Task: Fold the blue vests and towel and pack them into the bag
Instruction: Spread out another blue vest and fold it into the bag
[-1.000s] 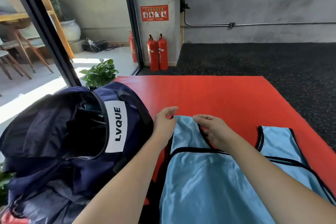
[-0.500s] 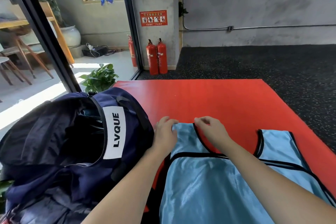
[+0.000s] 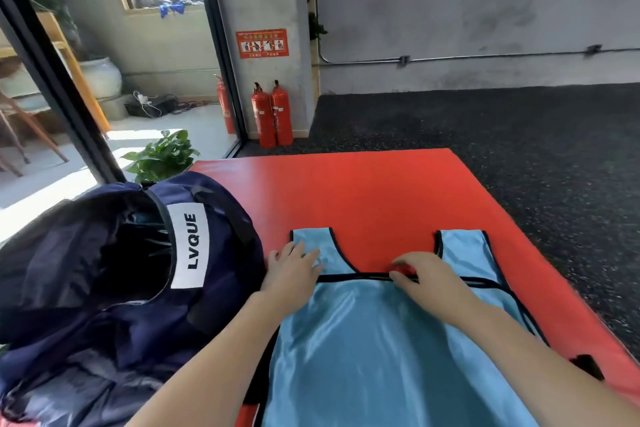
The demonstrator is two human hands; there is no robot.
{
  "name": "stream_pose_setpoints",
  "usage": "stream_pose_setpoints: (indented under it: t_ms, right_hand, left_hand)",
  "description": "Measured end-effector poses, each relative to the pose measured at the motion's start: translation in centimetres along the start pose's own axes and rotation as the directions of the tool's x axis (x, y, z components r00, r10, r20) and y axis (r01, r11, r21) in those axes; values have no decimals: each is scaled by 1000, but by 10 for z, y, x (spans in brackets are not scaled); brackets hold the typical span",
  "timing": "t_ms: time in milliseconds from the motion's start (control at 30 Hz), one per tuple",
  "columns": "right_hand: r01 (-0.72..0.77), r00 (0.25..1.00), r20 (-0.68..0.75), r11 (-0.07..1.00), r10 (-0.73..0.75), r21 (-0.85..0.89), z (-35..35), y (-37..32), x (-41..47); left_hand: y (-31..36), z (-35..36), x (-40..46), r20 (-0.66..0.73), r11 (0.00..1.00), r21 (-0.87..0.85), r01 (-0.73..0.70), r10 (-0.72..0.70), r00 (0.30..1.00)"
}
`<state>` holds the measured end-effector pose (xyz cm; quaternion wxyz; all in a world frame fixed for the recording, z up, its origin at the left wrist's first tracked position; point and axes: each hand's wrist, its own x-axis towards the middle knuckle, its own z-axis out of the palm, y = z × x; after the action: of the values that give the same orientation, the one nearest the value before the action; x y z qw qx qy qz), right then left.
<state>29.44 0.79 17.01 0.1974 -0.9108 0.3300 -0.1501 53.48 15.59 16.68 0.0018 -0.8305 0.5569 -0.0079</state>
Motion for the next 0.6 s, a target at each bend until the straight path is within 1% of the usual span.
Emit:
stream_pose_setpoints:
  t_ms: [33,100,167,233,367,533,600]
  right_hand:
    - [-29,1000,-8,1000,29,8,-7,6,-8]
    - [-68,998,0,998,68,5,-18,18,-23]
    - [-72,997,20,997,73,-29,-28,30,-36]
    - [-95,995,32,994,97,-57,-40,40,-48]
    - [-151,988,-9,985,151,-86,-58,63,-61]
    - [-231,971,21,962,237,-145,-66,89,-65]
    - [-251,965,35,955,259,-160,-67,96,-64]
  left_hand:
    - [4,-3,-5,-20,1000,14,-22,22,1000]
    - [13,-6,-15,-50,998,-49,-38,36,998]
    - [21,-6,-26,-34,990,-136,-32,28,999]
    - [26,-4,-36,8,987,-158,-24,26,1000]
    - [22,0,-47,49,973,-228,39,-28,998]
    - [10,7,-44,-17,952,-292,88,-97,995]
    - [7,7,-39,-17,949,-295,113,-123,992]
